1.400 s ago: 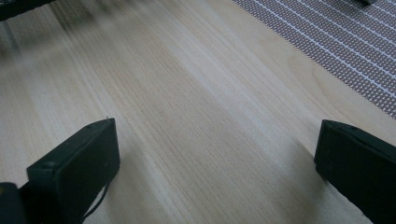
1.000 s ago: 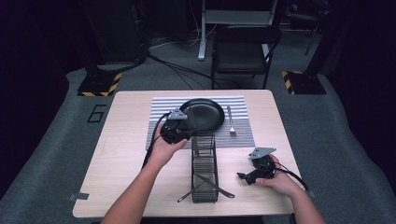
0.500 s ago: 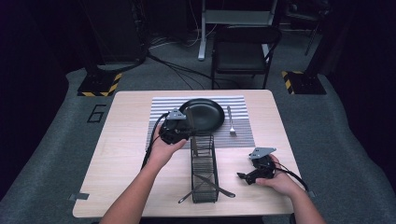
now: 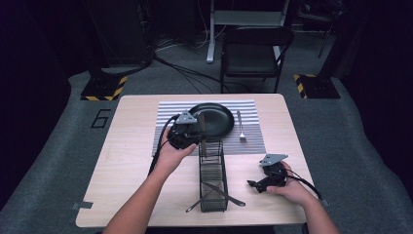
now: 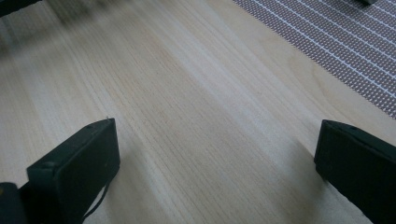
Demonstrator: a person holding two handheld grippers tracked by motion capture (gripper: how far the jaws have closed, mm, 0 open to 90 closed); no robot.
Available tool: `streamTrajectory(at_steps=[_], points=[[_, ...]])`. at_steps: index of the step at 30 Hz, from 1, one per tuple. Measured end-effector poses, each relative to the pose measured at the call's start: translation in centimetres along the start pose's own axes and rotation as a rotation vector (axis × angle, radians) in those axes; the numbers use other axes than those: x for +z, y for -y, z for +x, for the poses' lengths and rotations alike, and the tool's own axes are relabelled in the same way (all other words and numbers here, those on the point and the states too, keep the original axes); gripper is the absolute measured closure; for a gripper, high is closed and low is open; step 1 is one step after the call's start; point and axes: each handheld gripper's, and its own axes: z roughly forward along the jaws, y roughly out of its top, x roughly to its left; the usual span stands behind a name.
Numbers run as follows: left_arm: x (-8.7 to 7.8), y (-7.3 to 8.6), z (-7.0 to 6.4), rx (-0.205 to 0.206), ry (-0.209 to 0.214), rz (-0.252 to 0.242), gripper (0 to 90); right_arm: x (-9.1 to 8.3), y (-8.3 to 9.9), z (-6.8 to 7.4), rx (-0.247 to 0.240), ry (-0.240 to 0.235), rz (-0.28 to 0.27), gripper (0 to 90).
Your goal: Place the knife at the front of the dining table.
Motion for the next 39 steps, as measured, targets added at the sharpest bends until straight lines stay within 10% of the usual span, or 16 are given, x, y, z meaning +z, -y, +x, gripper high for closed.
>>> streamTrajectory(at_steps=[39], points=[[-8.2, -5.3, 0.8, 0.011, -0.068, -0.069, 82.6, 0.0, 0.0, 0.0, 0.0, 0.0, 0.0, 0.0]])
